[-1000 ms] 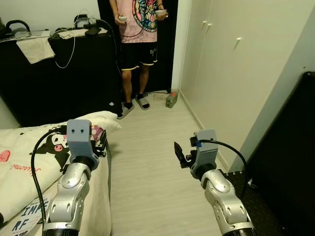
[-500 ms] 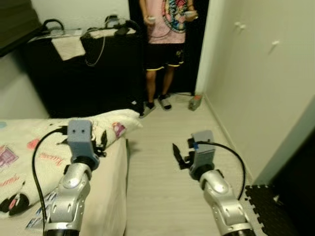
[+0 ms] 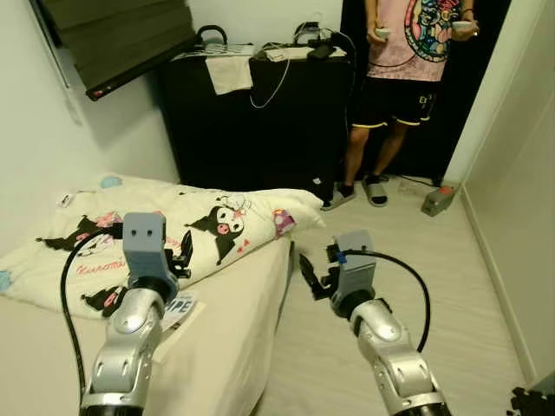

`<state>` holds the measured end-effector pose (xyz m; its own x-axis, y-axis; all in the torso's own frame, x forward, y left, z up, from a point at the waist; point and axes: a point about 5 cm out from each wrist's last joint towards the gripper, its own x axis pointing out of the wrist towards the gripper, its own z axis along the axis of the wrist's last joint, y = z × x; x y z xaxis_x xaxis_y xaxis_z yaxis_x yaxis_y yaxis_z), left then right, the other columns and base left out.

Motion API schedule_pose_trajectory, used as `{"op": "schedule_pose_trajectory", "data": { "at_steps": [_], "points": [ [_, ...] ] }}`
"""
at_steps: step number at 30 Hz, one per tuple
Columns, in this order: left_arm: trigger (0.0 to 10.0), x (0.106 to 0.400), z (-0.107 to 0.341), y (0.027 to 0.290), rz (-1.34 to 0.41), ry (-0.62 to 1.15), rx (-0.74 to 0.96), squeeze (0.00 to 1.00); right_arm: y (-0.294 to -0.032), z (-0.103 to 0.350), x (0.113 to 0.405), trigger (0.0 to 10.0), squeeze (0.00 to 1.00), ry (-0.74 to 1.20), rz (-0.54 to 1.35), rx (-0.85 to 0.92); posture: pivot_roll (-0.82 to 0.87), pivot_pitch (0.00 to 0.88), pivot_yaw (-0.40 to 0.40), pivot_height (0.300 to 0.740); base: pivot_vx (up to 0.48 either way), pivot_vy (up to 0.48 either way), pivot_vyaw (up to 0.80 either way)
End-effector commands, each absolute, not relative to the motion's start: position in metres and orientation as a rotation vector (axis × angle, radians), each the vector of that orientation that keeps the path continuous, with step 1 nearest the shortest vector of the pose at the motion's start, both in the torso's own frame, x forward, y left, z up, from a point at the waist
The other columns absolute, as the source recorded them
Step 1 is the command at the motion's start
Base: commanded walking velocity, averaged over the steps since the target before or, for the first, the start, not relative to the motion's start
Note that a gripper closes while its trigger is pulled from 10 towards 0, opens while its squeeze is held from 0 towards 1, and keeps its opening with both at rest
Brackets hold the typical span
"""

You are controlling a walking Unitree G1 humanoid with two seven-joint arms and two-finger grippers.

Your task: Clean up the room

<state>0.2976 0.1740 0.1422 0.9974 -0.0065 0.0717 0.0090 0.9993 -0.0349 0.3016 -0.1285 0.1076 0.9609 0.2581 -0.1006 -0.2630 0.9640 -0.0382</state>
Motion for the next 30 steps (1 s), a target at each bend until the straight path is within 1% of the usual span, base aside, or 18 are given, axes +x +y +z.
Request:
{"op": "schedule_pose_trajectory", "data": {
  "at_steps": [1, 5, 14, 23, 30],
  "points": [
    [10.0, 0.2965, 0.1393, 0.1797, 0.009, -0.061, -0.021, 0.0, -0.1238, 0.1084, 0.3005, 10.0, 0.0, 0.085, 0.276, -0.046, -0.08, 0.005, 0.018, 0.74, 0.0, 0.0, 0.0],
    [10.0, 0.2955, 0.1387, 0.1798, 0.006, -0.059, -0.022, 0.0, -0.1248, 0.1069, 0.3007, 10.0, 0.0, 0.099, 0.267, -0.015, -0.08, 0.008, 0.014, 0.74, 0.0, 0.0, 0.0],
    [10.0, 0.2943, 0.1393, 0.179, -0.01, -0.061, -0.038, 0.0, -0.1237, 0.1073, 0.3009, 10.0, 0.0, 0.1, 0.266, -0.006, -0.07, 0.011, 0.018, 0.74, 0.0, 0.0, 0.0],
    [10.0, 0.2959, 0.1422, 0.1764, -0.019, -0.073, -0.017, 0.0, -0.1231, 0.1078, 0.3013, 10.0, 0.0, 0.098, 0.262, -0.002, -0.07, 0.012, 0.021, 0.74, 0.0, 0.0, 0.0],
    [10.0, 0.2962, 0.1425, 0.1775, -0.015, -0.071, -0.01, 0.0, -0.1235, 0.1077, 0.3013, 10.0, 0.0, 0.099, 0.258, 0.002, -0.07, 0.014, 0.022, 0.74, 0.0, -0.395, 0.0]
  ]
}}
